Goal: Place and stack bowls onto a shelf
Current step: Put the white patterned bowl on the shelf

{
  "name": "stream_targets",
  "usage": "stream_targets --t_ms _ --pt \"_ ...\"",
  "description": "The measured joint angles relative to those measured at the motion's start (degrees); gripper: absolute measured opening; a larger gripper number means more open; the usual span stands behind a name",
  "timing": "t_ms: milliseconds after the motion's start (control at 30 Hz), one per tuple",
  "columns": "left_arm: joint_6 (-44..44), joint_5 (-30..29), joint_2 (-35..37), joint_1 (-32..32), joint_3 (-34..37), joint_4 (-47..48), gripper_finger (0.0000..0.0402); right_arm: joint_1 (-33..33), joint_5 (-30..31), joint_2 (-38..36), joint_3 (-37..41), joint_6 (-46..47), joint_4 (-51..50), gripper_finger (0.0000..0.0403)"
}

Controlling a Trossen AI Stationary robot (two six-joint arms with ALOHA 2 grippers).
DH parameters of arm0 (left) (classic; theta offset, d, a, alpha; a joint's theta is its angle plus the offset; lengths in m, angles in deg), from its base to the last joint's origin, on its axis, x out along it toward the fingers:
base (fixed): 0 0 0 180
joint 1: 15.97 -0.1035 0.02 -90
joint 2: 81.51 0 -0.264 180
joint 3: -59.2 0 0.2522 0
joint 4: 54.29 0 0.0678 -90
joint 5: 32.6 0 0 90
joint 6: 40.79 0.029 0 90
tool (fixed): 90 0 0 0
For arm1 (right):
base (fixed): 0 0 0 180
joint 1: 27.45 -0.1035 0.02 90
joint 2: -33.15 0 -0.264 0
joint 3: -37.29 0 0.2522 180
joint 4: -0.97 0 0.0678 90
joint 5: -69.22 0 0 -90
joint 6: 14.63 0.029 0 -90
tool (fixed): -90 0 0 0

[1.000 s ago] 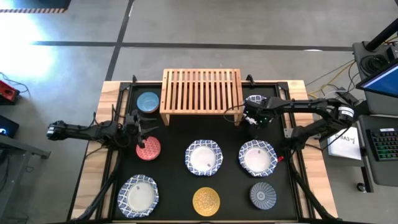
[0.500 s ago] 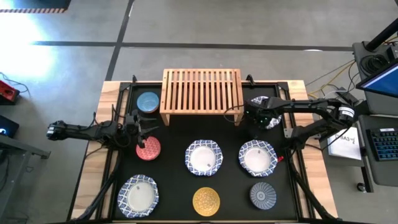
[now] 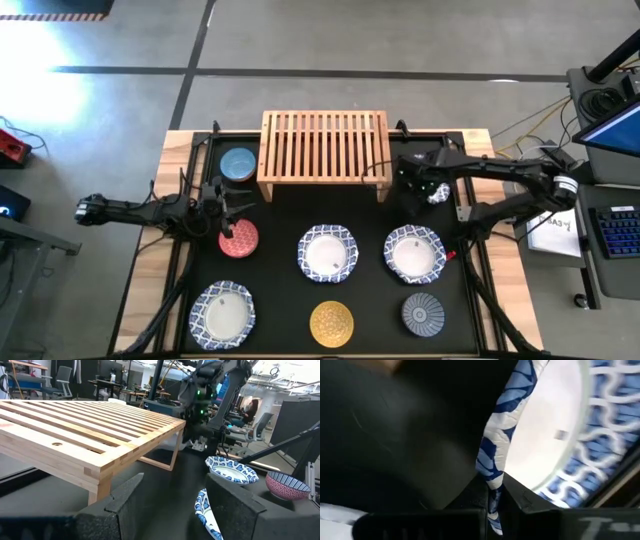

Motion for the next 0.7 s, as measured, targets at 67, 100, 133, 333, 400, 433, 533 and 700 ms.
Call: stream_targets --t_ms 67,100,133,333,400,433,533,700 --pt "0.02 -0.01 0.00 0.02 0.00 0.00 0.0194 0.00 1.26 -0.52 -2.23 0.46 -0.91 0.0012" --pt "0.00 -0.01 0.00 0.01 0.01 0.00 0.0194 0.00 2.08 -0.74 -3.48 0.85 -1.11 0.0012" --pt "0.02 -0.01 0.00 0.02 -0.01 0.00 0.0194 0.00 2.95 -0.85 -4.90 1.63 -1.28 0.0012" --pt "0.00 0.00 0.00 0.01 -0.01 0.00 0.0194 0.00 10.26 -0.86 -14.33 3.40 -5.48 0.0012" --pt "0.02 0.01 0.00 0.00 -0.01 0.00 0.0194 0.02 13.17 -0.82 -17.52 2.53 -6.44 0.0012" --pt "0.02 -0.01 0.00 0.01 -0.01 0.01 0.0194 0.02 14.18 -0.82 -19.00 0.64 -6.26 0.0012" --pt "0.02 0.00 0.00 0.00 -0.01 0.00 0.0194 0.00 14.89 -0.82 -22.79 -5.21 -3.81 0.0012" --pt "0.00 0.00 0.00 0.01 -0.01 0.00 0.0194 -0.02 14.88 -0.73 -26.84 -12.15 1.49 0.0012"
